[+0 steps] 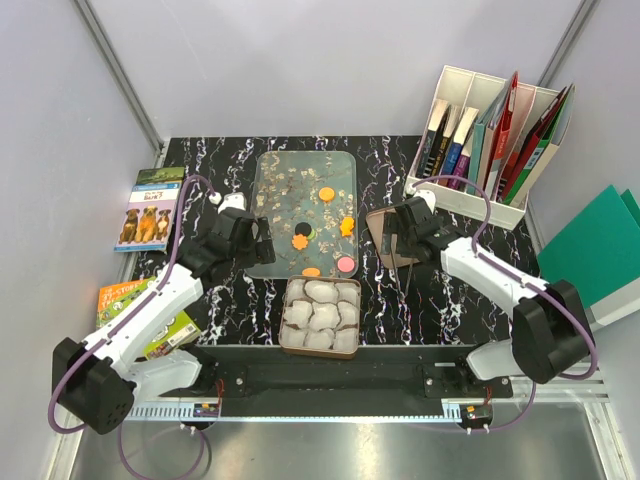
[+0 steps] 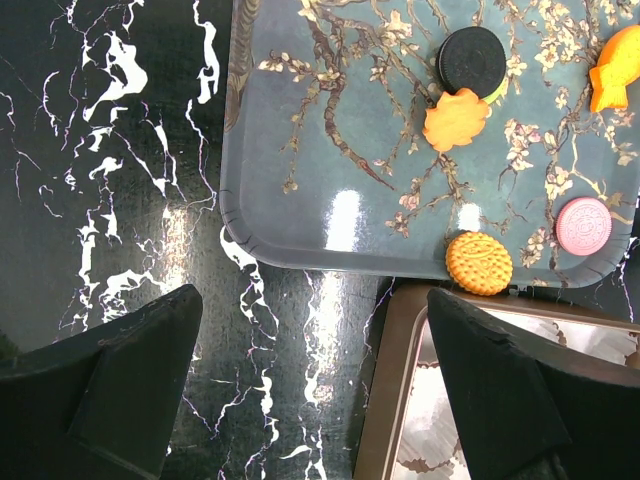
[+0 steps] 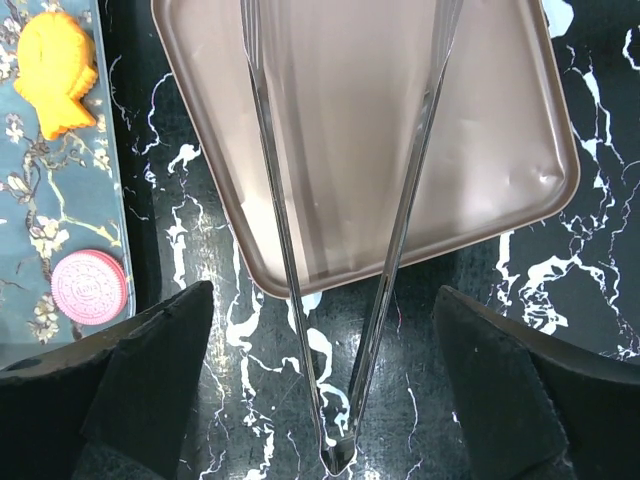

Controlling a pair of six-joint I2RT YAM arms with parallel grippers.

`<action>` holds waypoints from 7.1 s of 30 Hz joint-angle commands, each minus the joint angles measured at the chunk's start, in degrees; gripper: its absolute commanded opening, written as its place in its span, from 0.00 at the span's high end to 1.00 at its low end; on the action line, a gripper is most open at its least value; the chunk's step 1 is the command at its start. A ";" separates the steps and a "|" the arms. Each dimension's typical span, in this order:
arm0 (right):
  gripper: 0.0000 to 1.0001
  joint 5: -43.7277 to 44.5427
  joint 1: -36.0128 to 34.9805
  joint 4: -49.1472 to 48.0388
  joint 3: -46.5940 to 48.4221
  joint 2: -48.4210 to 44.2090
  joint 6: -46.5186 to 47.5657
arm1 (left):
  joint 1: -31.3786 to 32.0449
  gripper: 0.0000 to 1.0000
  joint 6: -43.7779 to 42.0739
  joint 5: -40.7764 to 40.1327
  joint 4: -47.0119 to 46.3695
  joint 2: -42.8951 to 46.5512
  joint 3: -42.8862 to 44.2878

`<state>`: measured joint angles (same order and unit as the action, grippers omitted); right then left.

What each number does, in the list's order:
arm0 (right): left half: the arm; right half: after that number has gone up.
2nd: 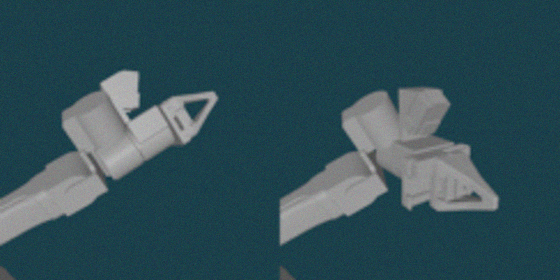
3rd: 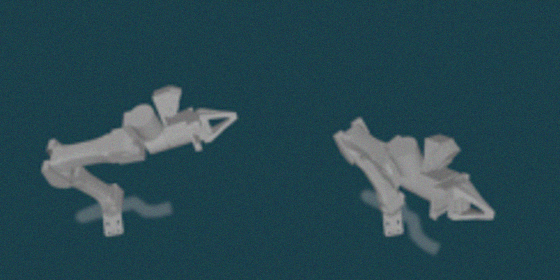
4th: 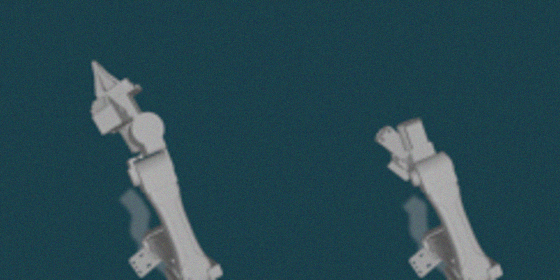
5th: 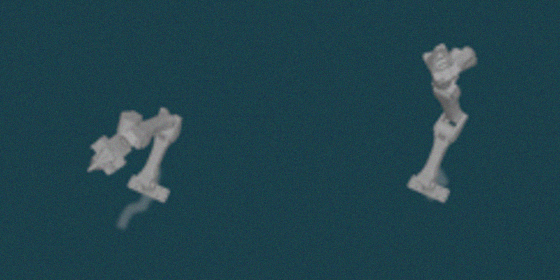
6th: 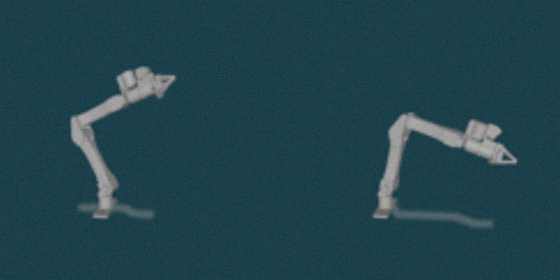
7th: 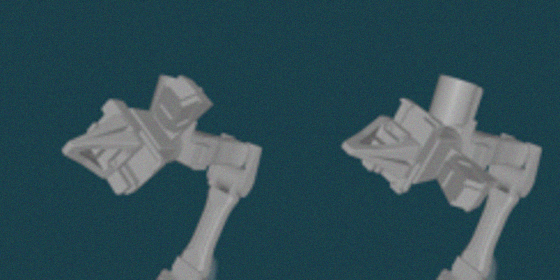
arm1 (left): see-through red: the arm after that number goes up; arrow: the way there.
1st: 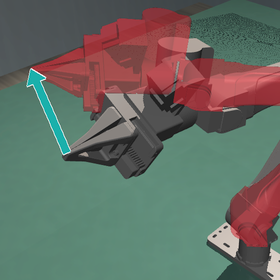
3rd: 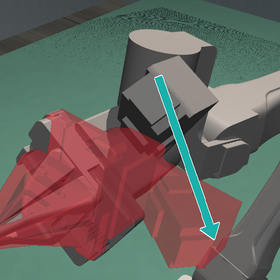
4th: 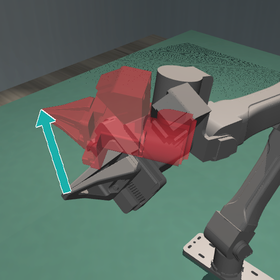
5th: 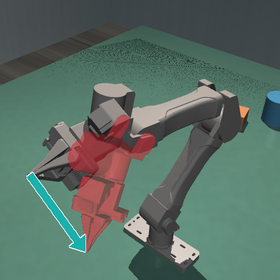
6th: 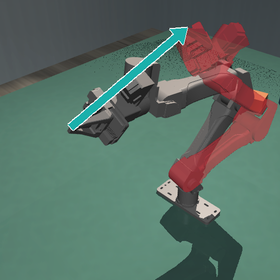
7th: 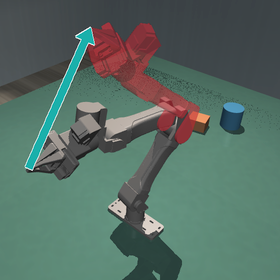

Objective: Pack the cookies

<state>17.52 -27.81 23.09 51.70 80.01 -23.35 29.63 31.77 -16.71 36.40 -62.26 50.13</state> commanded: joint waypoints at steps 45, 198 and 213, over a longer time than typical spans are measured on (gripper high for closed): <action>0.35 -7.59 4.00 -6.66 -0.02 16.67 -2.05 | 0.26 0.02 -0.13 4.32 -0.90 0.47 1.46; 0.80 -11.72 -23.24 18.74 18.64 -7.66 -2.04 | 0.17 0.05 0.22 -3.42 2.36 7.07 0.76; 0.99 -6.00 -35.64 19.36 9.12 -11.01 -11.01 | 0.17 0.05 1.54 -2.01 2.27 4.25 1.99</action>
<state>8.60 -62.78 43.55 61.58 68.60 -32.03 29.63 33.04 -18.50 40.34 -58.08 50.02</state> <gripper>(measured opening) 0.437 0.951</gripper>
